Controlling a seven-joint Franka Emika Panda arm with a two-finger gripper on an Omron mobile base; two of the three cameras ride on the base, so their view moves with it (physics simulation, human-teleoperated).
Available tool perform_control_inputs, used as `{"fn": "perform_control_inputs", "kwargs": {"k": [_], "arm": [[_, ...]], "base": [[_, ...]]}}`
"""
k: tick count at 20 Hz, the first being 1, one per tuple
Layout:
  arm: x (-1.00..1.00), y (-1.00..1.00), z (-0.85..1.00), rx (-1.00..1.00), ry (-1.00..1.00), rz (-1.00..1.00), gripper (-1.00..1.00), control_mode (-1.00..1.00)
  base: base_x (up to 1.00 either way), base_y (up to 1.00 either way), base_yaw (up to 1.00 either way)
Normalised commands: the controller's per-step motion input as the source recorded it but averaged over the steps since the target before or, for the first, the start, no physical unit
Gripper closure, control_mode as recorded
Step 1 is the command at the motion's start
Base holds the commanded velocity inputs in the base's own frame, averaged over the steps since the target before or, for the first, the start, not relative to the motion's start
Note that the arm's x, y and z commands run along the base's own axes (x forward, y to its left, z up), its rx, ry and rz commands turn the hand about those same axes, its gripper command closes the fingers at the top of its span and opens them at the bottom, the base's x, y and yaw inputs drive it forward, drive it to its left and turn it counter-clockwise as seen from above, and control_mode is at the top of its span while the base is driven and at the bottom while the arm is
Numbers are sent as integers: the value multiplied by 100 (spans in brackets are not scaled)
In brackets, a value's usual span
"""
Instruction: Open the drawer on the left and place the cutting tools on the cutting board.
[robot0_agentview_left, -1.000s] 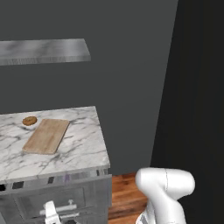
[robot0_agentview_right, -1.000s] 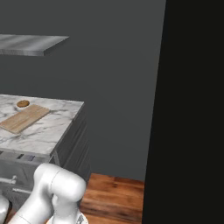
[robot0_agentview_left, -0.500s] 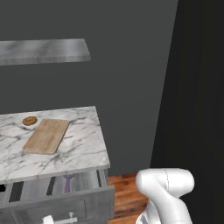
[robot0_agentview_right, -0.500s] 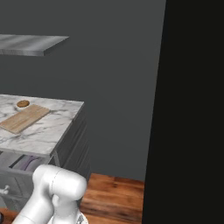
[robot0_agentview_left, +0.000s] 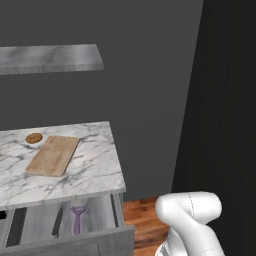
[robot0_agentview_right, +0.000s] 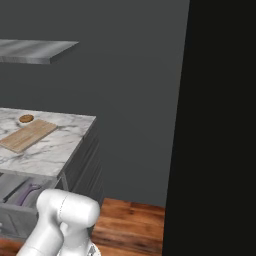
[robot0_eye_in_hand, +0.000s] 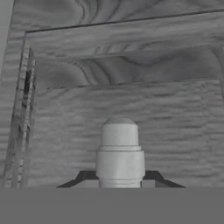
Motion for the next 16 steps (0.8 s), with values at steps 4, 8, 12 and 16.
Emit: {"fn": "perform_control_inputs", "kwargs": {"k": [4, 8, 12, 16], "arm": [[-95, 61, 0, 0, 5, 0, 100, -100], [-99, 59, 0, 0, 4, 0, 100, -100], [-99, 57, 0, 0, 4, 0, 100, -100], [-81, 53, 0, 0, 6, 0, 100, -100]], "base": [[0, 0, 0], [0, 0, 0], [0, 0, 0], [0, 0, 0]]}}
